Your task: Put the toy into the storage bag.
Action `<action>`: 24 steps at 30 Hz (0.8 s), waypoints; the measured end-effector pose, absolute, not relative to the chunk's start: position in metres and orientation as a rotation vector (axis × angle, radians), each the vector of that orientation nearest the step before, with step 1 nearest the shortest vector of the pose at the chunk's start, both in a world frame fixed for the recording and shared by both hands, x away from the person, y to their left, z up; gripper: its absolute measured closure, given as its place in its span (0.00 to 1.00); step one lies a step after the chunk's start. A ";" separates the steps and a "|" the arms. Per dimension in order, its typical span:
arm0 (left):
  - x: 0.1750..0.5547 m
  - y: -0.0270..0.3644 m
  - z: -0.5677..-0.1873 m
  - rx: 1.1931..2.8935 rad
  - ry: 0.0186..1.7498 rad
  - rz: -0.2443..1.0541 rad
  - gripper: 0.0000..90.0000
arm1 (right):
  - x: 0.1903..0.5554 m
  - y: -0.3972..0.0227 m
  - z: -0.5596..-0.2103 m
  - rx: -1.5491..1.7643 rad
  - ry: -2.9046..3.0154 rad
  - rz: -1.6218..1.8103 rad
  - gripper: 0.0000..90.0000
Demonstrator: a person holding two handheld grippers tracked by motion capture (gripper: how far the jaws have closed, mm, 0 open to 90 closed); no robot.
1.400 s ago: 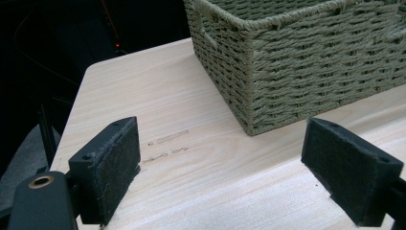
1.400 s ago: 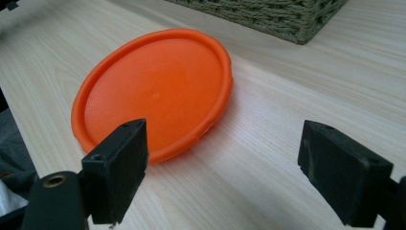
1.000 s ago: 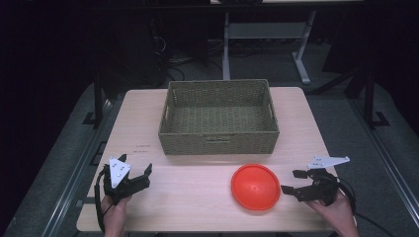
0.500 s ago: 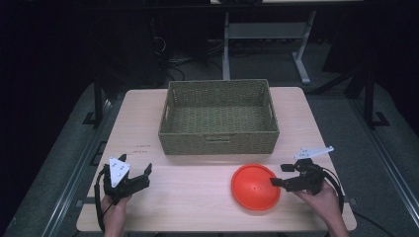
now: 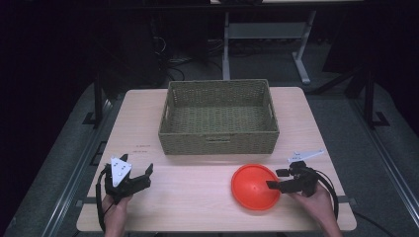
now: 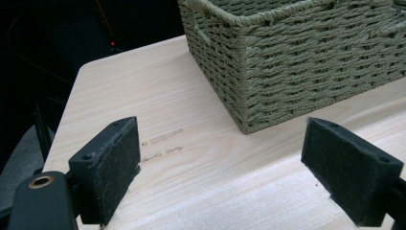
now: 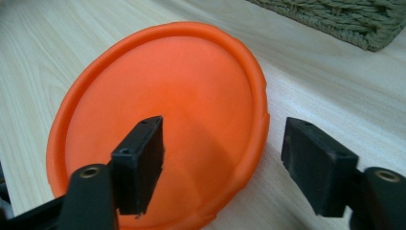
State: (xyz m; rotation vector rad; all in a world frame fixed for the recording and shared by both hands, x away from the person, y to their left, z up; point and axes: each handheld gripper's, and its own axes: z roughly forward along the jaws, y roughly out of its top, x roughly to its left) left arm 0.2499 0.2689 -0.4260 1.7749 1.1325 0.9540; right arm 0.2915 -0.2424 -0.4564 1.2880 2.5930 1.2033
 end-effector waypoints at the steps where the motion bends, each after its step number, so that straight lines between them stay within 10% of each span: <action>1: 0.250 0.269 -0.426 1.776 1.131 0.955 0.14 | 0.291 -0.242 -0.456 1.290 2.593 1.204 0.36; 24: 0.252 0.270 -0.427 1.800 1.150 0.941 0.14 | 0.294 -0.251 -0.464 1.315 2.608 1.199 0.66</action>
